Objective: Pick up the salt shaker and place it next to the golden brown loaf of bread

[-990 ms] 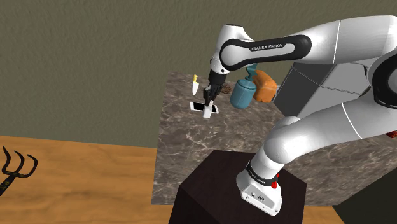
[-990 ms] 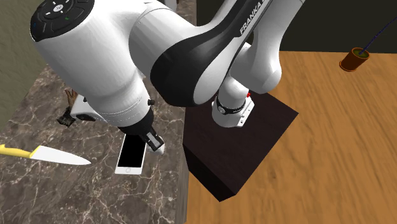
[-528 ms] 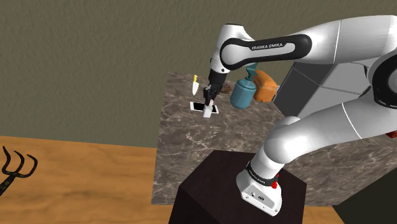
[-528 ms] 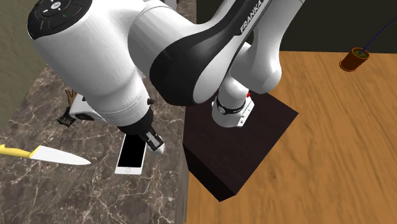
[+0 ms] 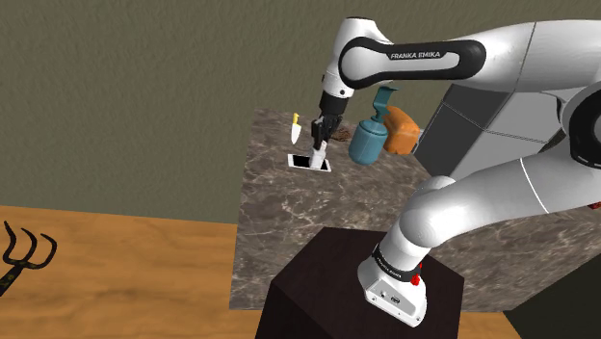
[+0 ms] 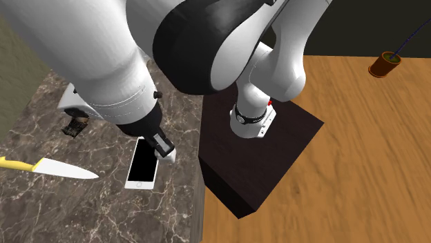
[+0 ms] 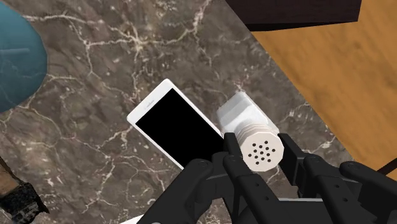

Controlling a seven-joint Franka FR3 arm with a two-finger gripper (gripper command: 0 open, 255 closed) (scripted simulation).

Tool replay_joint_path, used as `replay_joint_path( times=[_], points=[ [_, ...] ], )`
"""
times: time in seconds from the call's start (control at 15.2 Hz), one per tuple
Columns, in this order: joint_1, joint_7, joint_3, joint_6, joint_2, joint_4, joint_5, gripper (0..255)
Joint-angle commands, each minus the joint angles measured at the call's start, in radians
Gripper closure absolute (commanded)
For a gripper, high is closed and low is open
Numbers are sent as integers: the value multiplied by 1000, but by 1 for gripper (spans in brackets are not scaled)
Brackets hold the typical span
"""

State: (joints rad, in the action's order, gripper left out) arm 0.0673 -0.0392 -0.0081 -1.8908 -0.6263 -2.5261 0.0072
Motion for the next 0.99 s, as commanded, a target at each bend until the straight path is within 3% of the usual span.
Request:
replay_joint_path(
  times=[0.0, 0.92],
  points=[
    [0, -1, -1, 28, 0, 27, -1, 255],
    [0, 1, 0, 216, 1, 217, -1, 255]
  ],
)
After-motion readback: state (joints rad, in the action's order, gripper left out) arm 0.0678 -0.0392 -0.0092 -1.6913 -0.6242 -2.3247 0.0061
